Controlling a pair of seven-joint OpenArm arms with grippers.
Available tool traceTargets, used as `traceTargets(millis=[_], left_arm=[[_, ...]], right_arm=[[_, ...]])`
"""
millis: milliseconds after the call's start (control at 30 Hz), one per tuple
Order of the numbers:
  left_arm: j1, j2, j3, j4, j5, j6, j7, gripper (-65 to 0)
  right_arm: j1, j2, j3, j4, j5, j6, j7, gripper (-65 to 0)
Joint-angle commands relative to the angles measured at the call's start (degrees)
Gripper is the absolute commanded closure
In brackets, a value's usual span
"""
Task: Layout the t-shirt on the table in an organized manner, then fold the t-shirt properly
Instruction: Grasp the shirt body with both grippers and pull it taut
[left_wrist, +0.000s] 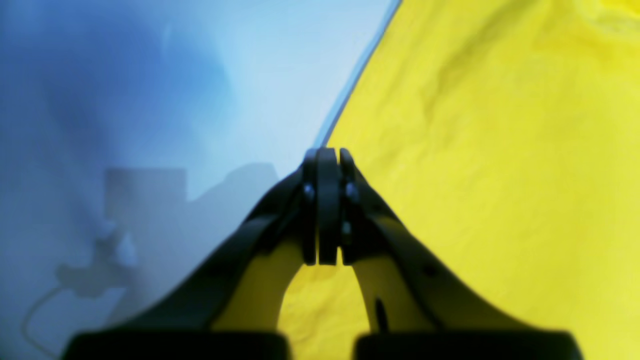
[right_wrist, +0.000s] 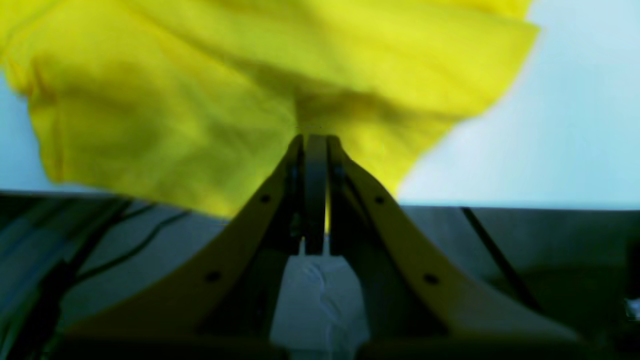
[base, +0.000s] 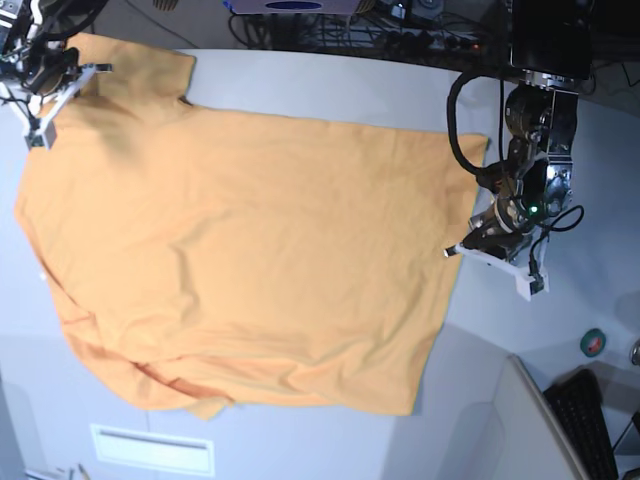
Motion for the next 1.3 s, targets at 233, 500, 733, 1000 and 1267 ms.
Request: traceTargets(millis=[233,500,733,1000,1267], left_arm=[[-3.5,1.2,12.4,-13.8,-0.5,-0.1,-16.3,0.0],[-2.9,-1.7,14.2,-20.7,-0.5,3.9,-17.0,0.0],[4.5,-6.8,13.5,-15.1,-0.6,4.1,-17.0,0.0],[8.3,-7.4,3.8,-9.8,-0.6,3.9,-17.0,0.0],[7.8,-6.6,2.2,-4.0,-0.6,4.0,-17.0,0.0]], right_arm=[[16.8,5.8,0.1,-9.7,0.8,0.2,4.0,0.0],[30.4,12.2,-0.1,-45.6,0.8,0.2,15.5,0.0],[20.9,9.2,-7.4,-36.9,0.9,-0.1,15.3,0.0],[13.2,6.1,-7.5,-14.8,0.8,-0.2,7.1,0.0],[27.1,7.9,-13.0,-17.5,0.8,-0.2,5.5,0.0]])
